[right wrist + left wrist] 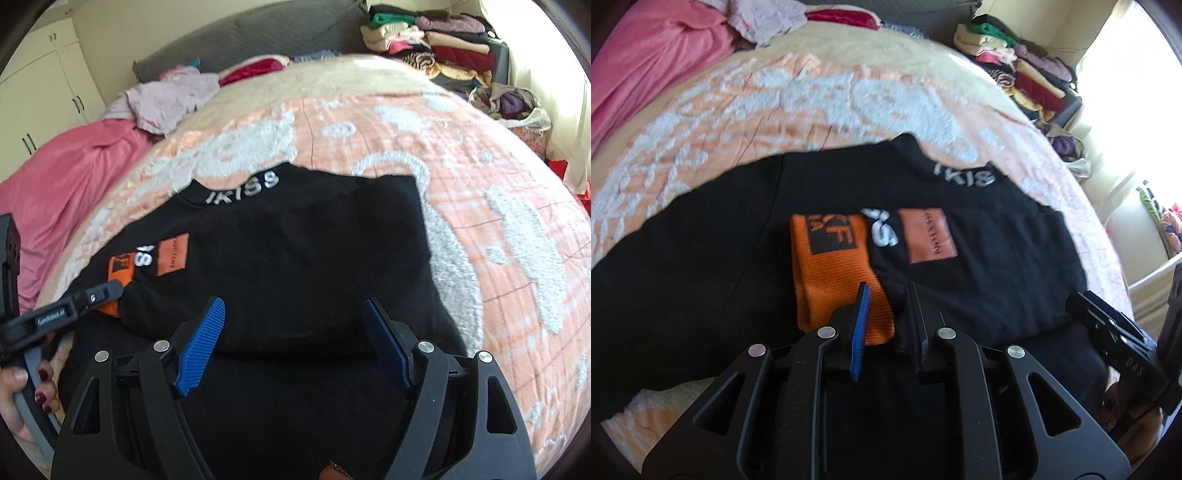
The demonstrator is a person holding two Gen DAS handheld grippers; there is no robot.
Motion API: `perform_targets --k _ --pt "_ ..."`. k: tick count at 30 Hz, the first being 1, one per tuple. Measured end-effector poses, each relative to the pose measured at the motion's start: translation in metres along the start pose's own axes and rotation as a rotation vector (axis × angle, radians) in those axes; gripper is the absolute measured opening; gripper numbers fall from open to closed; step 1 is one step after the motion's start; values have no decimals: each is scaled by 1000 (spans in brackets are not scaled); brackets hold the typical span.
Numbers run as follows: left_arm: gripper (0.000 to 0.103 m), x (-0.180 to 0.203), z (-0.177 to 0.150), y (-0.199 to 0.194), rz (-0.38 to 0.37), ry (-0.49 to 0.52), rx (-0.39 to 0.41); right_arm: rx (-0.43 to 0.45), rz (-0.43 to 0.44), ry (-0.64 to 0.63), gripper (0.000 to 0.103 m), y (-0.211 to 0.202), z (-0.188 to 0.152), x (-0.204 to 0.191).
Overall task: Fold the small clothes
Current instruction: 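Lay the cuff flat on the sweatshirt body and open the left tool, then move the left tool to the other orange-cuffed sleeve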
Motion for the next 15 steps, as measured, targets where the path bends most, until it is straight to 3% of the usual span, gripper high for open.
perform_targets --k 4,11,14,15 --pt "13 -6 -7 8 -5 -9 -17 -43 -18 41 76 17 -10 14" --pt "15 -8 -8 -1 -22 -13 -3 -14 -16 34 76 5 -11 5" --pt "24 -10 -7 -10 -28 -20 10 5 5 39 76 -4 -12 -1" --pt "26 -12 -6 -13 -28 -22 16 9 12 40 81 -7 -12 -3"
Point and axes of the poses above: each gripper's, at about its wrist camera, not at the fingertips, and y roughly the way its jaws point, x to its right, z to its top, the point moved 10 cm from there along y, roughly the way its jaws point, and after that the axes turned 12 degrees about z, right-handed, at the moved point
